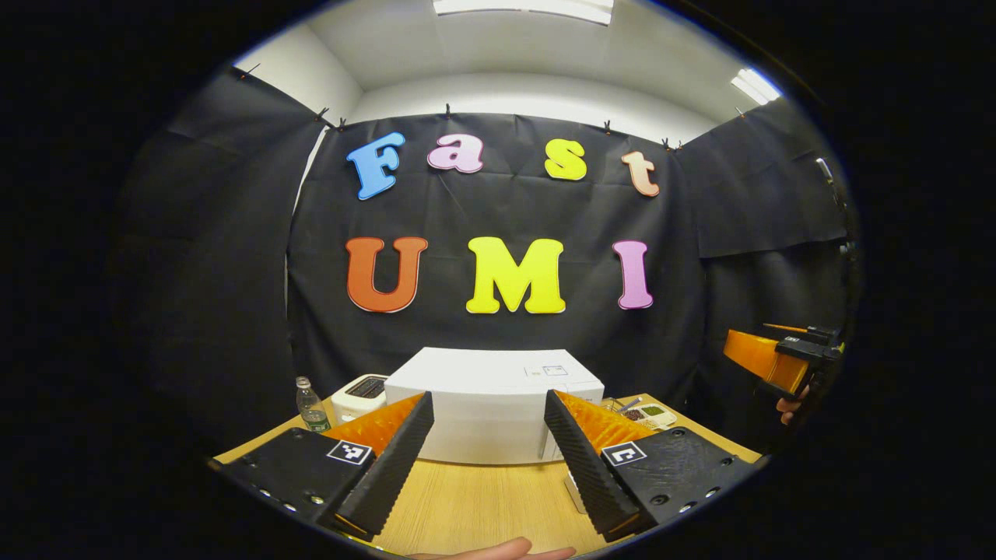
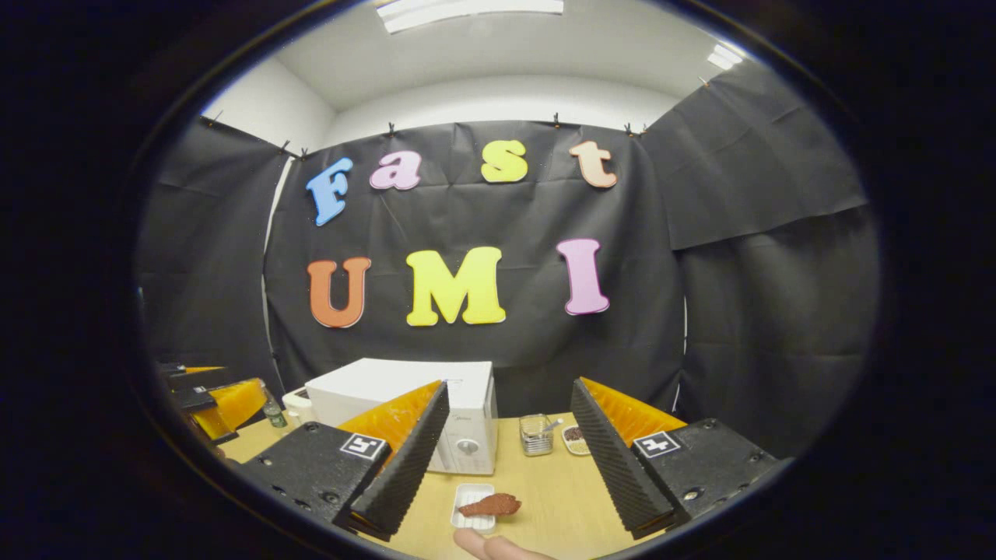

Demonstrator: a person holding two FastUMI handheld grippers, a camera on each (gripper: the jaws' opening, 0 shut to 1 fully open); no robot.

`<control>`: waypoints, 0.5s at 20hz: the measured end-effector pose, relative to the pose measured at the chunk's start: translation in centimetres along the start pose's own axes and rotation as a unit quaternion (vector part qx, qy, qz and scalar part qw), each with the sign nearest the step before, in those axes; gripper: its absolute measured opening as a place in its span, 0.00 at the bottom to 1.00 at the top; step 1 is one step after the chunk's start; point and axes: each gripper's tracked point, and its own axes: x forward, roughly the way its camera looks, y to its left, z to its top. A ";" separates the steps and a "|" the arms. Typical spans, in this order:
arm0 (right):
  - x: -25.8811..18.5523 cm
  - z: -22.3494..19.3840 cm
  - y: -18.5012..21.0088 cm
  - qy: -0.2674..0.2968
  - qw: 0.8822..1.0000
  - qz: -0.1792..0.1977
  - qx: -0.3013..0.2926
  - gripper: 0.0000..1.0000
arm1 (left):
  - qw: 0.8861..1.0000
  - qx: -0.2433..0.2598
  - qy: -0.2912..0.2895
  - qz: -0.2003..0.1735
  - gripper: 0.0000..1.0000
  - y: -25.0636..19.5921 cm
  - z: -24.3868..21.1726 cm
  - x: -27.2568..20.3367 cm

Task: Open the microwave oven with the left hand, put the food in, and close the microwave oven.

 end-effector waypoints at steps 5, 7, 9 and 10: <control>0.7 -0.6 -2.9 -0.001 1.000 -0.014 -0.005 1.00 | 1.000 -0.009 0.025 -0.017 0.91 -3.0 -3.4 3.7; 0.8 -0.7 -4.1 -0.005 1.000 -0.020 -0.003 1.00 | 0.998 -0.021 0.042 -0.036 0.91 -5.0 -5.3 5.5; 0.9 -0.9 -5.4 -0.010 1.000 -0.026 -0.007 0.90 | 0.996 -0.026 0.064 -0.052 0.92 -7.0 -7.8 7.6; 1.0 -1.0 -6.3 -0.011 0.999 -0.032 -0.012 1.00 | 0.996 -0.024 0.073 -0.056 0.92 -7.5 -8.9 8.7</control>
